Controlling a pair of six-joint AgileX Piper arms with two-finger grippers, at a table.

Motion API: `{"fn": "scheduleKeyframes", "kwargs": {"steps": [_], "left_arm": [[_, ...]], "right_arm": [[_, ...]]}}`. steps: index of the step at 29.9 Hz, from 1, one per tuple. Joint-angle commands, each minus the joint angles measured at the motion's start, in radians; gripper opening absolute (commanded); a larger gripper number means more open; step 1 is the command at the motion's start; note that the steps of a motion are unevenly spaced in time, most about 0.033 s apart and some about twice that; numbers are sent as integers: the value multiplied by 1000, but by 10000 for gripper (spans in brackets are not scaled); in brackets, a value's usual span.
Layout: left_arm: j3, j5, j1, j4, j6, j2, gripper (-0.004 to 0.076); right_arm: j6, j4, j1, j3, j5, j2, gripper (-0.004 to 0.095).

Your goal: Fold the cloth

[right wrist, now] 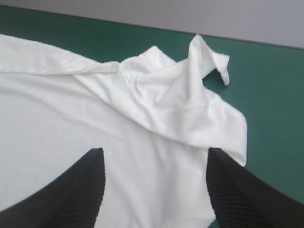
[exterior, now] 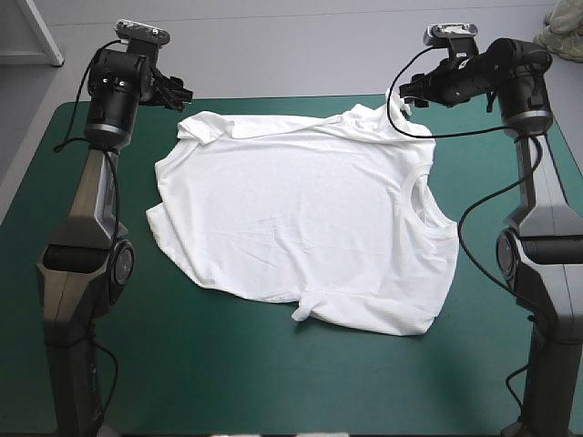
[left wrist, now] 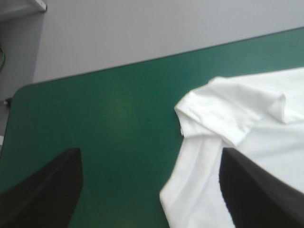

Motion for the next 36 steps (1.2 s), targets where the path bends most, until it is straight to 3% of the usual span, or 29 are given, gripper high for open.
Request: {"fn": "scheduleKeyframes", "kwargs": {"steps": [1,5,8,14,19,28,36], "left_arm": [[-33,105,0,-85,6,-100,494],[12,127,0,-234,58,-137,455],[119,127,0,-282,76,-208,452],[476,125,0,-202,84,-436,452],[782,121,0,-192,96,-590,452],[1222,-66,0,-177,78,-836,452],[1307,-68,0,-221,67,-910,452]], "right_arm": [[66,38,-5,-27,-5,-93,512],[111,62,-3,48,-3,-170,515],[77,33,-3,242,-3,-308,515],[56,-104,-5,659,-7,-593,514],[66,-104,-5,870,-7,-727,514],[89,-85,-5,1177,-30,-773,514],[89,-111,-5,1322,-165,-766,514]]}}
